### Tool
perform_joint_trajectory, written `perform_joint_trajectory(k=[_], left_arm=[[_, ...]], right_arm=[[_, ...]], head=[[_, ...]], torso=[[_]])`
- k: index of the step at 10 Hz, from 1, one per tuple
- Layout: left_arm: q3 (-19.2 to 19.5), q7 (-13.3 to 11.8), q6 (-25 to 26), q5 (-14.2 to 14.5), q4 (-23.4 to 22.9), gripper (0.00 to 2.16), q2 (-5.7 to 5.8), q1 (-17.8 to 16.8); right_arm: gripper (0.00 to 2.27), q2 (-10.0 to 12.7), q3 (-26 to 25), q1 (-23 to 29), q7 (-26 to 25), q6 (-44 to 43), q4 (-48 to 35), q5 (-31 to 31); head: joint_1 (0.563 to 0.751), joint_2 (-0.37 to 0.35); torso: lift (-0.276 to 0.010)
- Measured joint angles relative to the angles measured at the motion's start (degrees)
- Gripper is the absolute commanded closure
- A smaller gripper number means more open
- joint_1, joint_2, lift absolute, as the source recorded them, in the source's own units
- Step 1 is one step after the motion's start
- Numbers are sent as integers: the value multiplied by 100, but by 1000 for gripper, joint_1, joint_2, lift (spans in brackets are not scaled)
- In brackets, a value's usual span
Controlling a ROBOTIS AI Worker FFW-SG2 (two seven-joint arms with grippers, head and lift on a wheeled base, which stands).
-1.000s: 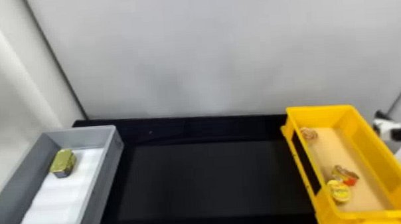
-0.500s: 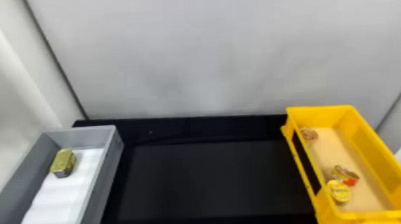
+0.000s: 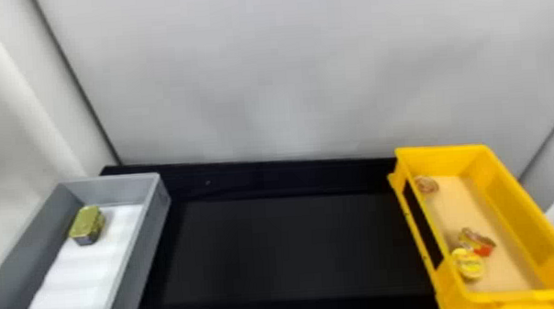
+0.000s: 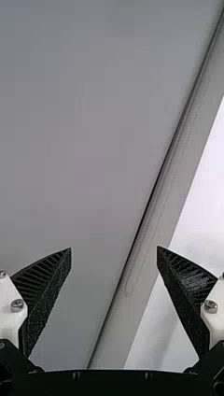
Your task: Pick up the round yellow can and place it in the yellow rectangular box
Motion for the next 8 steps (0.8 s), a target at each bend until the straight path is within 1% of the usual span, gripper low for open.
perform_joint_trajectory(k=[5, 8], left_arm=[[74, 2, -18, 9, -16, 96, 0, 9], [91, 22, -42, 9, -17, 96, 0, 21]], right_arm=[[122, 5, -188, 165, -427, -268, -330, 82], [147, 59, -292, 260, -997, -255, -671, 105]], head=[[694, 14], [694, 14]], torso=[[-60], [-60]])
